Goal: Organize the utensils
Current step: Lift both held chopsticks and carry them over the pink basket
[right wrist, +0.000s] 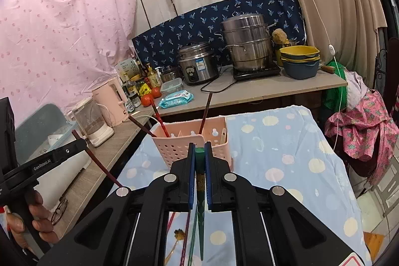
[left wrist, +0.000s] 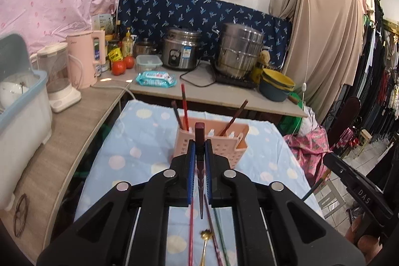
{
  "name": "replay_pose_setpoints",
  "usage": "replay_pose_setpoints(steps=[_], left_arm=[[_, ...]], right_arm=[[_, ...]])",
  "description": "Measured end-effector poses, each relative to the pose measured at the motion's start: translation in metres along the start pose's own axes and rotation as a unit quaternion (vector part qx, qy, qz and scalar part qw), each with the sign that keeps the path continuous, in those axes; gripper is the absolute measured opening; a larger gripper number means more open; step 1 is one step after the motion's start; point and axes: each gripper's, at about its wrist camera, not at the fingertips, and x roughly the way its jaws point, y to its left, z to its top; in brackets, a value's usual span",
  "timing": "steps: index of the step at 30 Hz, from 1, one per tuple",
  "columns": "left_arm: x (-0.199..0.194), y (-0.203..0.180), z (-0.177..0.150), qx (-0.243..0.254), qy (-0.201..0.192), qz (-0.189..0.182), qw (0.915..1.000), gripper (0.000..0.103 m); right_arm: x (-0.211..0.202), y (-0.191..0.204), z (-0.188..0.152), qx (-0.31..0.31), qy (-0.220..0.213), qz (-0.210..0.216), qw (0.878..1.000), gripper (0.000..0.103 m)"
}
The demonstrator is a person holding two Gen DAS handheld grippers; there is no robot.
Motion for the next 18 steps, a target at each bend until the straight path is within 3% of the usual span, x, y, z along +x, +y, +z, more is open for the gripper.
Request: replay_pose_setpoints(steps=[12, 18], left_arm=[[0.019, -0.021, 0.091, 0.016, -0.076, -0.005, 0.9969, 0.007], [0.048, -0.023, 0.118, 0.028, -0.088, 0.008, 0.9957, 0.007]], right_arm=[[0.036, 0.013, 0.085, 0.001, -0.069, 0.026, 0.997, 0.007], [0.064, 0.026, 0.128, -0.005, -0.110, 0.033, 0.993, 0.007]])
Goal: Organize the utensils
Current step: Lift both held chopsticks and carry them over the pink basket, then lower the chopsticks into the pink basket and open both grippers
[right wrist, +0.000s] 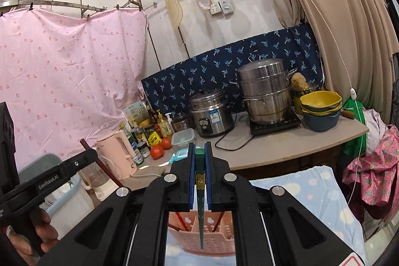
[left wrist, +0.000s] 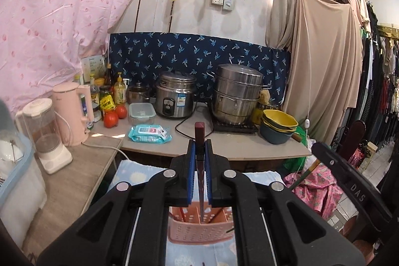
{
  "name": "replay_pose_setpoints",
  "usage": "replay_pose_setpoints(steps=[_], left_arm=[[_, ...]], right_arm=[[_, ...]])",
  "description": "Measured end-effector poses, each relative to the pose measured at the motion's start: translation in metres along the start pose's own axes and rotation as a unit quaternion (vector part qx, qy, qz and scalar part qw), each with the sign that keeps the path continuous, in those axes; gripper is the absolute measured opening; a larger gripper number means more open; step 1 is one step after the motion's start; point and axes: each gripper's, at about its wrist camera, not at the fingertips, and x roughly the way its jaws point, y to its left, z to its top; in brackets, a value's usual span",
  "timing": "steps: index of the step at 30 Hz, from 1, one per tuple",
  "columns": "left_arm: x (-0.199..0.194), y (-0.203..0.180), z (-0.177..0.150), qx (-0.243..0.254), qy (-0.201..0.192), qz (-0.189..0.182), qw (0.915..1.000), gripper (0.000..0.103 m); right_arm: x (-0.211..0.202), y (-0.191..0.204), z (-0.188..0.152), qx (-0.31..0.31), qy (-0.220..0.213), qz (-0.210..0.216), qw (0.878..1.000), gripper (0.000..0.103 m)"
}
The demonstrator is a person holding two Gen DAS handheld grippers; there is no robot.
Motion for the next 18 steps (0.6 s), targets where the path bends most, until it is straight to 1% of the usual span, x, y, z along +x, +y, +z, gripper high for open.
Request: replay_pose_setpoints(steps=[3, 6, 9, 13, 15, 18], left_arm=[[0.018, 0.005, 0.001, 0.000, 0.006, 0.005, 1.0000, 0.007], [0.036, 0.011, -0.004, -0.004, 0.020, 0.010, 0.9998, 0.007], [0.052, 0.016, -0.018, -0.008, 0.038, 0.010, 0.9992, 0.007], [0.072, 0.020, -0.036, -0.009, 0.064, 0.014, 0.9978, 0.007], [0.079, 0.022, -0.043, -0.010, 0.073, 0.014, 0.9972, 0.007], [0.087, 0.023, -0.049, -0.009, 0.083, 0.015, 0.9964, 0.007]], right_arm=[[0.018, 0.001, 0.010, 0.002, -0.014, 0.002, 1.000, 0.007], [0.037, 0.001, 0.013, 0.000, -0.015, -0.002, 1.000, 0.007], [0.058, -0.004, 0.001, 0.000, 0.006, -0.008, 1.000, 0.007], [0.083, -0.011, -0.031, 0.002, 0.049, -0.013, 0.999, 0.007], [0.093, -0.015, -0.046, 0.004, 0.068, -0.016, 0.998, 0.007], [0.102, -0.019, -0.060, 0.007, 0.085, -0.019, 0.996, 0.007]])
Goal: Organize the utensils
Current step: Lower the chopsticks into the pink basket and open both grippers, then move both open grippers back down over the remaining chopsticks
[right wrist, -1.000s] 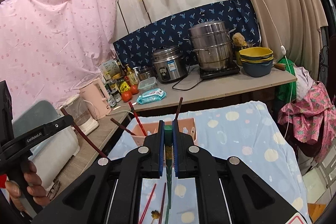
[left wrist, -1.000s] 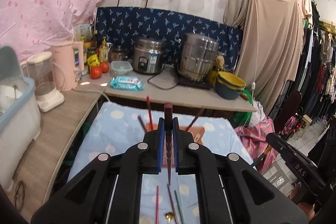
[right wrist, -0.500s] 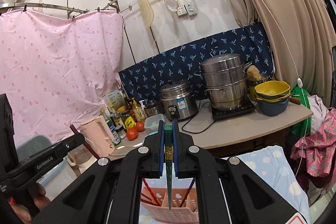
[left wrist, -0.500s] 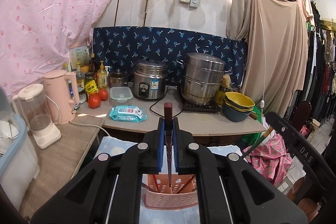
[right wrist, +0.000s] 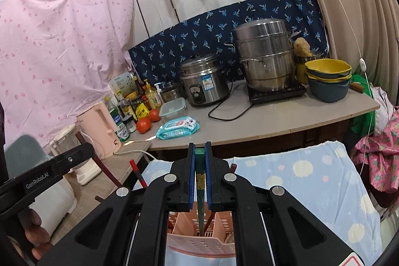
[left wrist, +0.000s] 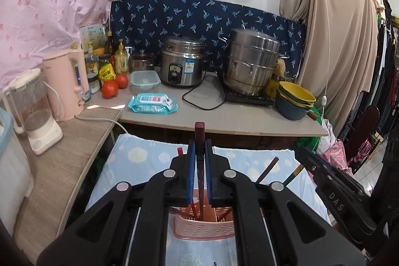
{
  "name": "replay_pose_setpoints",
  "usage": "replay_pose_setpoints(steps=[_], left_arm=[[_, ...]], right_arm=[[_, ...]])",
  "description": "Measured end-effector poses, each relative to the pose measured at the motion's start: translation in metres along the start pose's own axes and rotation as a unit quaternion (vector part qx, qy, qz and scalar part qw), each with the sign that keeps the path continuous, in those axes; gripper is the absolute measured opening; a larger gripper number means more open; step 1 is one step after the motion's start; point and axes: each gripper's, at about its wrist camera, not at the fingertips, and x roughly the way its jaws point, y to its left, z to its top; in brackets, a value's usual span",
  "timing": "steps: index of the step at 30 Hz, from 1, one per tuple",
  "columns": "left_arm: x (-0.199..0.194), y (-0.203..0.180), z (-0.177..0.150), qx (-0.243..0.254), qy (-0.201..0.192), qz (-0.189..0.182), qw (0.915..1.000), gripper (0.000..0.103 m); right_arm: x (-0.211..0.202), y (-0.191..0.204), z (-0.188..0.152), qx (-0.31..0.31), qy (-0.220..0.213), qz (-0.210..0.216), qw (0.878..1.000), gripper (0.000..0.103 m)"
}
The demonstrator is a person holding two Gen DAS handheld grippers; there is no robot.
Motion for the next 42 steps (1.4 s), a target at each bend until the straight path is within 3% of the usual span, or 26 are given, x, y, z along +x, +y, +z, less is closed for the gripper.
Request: replay_pose_setpoints(steps=[7, 8, 10, 11, 13, 29, 42], left_arm=[[0.009, -0.001, -0.008, -0.001, 0.012, 0.001, 0.9999, 0.009], [0.009, -0.001, -0.008, -0.001, 0.012, 0.006, 0.9999, 0.013], [0.007, -0.002, -0.009, -0.002, 0.010, 0.012, 0.9999, 0.043], [0.005, -0.003, -0.010, -0.002, 0.006, 0.016, 0.9999, 0.046], [0.004, -0.004, -0.011, 0.001, 0.005, 0.018, 0.9998, 0.046], [-0.033, -0.010, -0.024, 0.011, 0.001, 0.018, 0.9998, 0.046], [-0.065, -0.004, -0.074, 0.005, 0.033, 0.020, 0.9992, 0.046]], right_arm=[[0.015, -0.005, -0.012, 0.001, 0.023, -0.006, 1.000, 0.007], [0.014, -0.006, -0.013, 0.002, 0.023, -0.007, 1.000, 0.010], [0.012, -0.008, -0.013, 0.003, 0.021, -0.010, 1.000, 0.024], [0.010, -0.007, -0.012, 0.005, 0.018, -0.013, 1.000, 0.029], [0.003, -0.007, -0.011, 0.008, 0.007, -0.014, 1.000, 0.036], [-0.048, 0.005, -0.017, -0.008, -0.009, -0.011, 1.000, 0.036], [-0.099, 0.020, -0.074, -0.033, 0.022, -0.013, 0.999, 0.036]])
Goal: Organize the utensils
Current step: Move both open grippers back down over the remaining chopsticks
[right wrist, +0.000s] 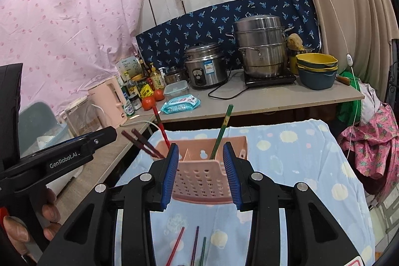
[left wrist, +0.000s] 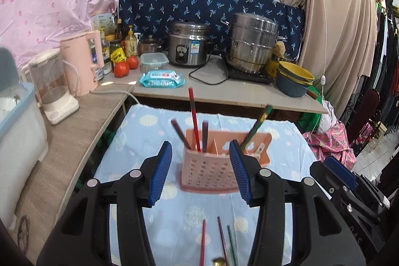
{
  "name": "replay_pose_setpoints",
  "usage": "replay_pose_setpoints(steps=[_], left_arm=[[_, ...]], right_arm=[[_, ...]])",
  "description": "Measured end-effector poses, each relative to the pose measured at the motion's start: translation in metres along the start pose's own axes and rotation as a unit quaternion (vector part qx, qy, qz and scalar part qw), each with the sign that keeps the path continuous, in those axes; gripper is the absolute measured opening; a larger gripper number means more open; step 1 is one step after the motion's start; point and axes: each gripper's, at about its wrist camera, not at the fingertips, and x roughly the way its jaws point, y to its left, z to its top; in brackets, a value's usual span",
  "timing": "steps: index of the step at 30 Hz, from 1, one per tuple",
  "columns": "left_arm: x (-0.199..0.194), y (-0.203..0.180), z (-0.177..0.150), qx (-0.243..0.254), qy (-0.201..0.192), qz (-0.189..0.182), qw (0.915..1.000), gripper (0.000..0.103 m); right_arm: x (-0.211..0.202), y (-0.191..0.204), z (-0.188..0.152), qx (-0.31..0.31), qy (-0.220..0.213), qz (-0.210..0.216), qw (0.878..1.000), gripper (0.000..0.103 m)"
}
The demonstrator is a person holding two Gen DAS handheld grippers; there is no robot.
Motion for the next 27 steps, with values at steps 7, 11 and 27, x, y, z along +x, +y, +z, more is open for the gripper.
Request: replay_pose_setpoints(steps=[7, 11, 27], left_arm=[[-0.009, 0.008, -0.049, -0.004, 0.036, 0.006, 0.9993, 0.046], [-0.014, 0.013, -0.083, -0.005, 0.061, 0.012, 0.9981, 0.046], [-0.019, 0.022, -0.219, -0.006, 0.185, 0.013, 0.9826, 0.046]], right_arm=[[-0.022, 0.007, -0.055, -0.025, 0.038, -0.014, 0.999, 0.036], [-0.030, 0.005, -0.089, -0.028, 0.071, -0.018, 0.997, 0.036], [-0.051, 0.001, -0.221, -0.032, 0.210, -0.022, 0.977, 0.036]])
